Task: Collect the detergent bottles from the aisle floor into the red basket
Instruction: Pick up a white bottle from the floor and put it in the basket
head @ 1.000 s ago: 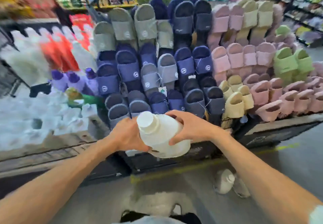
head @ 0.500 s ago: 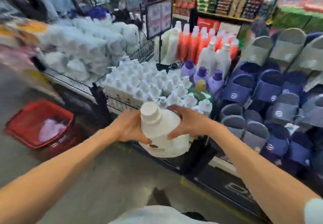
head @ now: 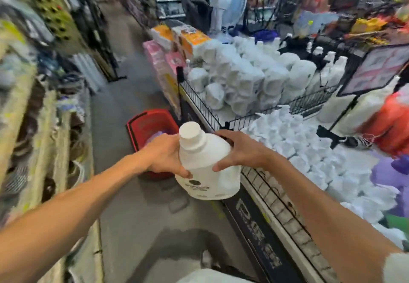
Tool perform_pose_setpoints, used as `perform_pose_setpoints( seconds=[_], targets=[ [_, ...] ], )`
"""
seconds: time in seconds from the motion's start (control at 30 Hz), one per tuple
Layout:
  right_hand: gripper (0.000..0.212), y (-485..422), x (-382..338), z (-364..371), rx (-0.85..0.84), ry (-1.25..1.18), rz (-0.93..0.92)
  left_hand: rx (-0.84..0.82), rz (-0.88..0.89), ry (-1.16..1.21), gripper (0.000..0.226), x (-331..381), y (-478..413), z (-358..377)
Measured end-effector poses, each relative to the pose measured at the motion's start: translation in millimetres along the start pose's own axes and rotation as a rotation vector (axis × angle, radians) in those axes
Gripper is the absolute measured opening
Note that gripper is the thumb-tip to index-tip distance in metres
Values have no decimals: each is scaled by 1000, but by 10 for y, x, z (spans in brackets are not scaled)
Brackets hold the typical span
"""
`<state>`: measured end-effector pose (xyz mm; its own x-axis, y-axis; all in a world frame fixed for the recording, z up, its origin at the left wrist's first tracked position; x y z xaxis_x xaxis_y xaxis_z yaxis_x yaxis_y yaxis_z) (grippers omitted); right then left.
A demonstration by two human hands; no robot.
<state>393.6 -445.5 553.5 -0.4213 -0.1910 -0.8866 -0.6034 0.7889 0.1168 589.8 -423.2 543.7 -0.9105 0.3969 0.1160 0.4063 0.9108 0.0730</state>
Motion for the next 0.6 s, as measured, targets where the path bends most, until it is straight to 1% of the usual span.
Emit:
perform_pose_setpoints(
  seconds=[0.1,0.27,0.37,0.43,0.53,0.6],
  targets=[
    [77,-754,-151,54,-108,8,-45,-9,-134,26,74,-615,-80,-96],
    [91,-2033,-449,366,-257,31,-151,13,-400,138,78,-1745,-18,-110],
    [85,-2759,-583,708,-357,9,-178,21,-520,175,81,-2426,105,-59],
    [86,-3237,-709,966,-398,17,-198,14,-549,186,81,-2857,171,-75],
    [86,-3979,-873,1383,-451,34,-208,2,-561,226,74,-3566,259,-110],
    [84,-4433,-947,1639,-453,20,-204,-25,-560,225,72,-4075,270,-150]
  ],
)
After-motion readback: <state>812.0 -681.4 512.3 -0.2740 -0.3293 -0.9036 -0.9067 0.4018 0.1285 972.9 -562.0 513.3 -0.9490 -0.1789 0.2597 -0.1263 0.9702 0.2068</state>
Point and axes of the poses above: each hand's wrist, its own y-axis away from the middle knuckle, its own z-axis out of the palm, x = y × z, the point moved 7 cm from there along -y, towards the middle knuckle, and after that the axes turned 12 degrees about -y, right-handed, at the moved point
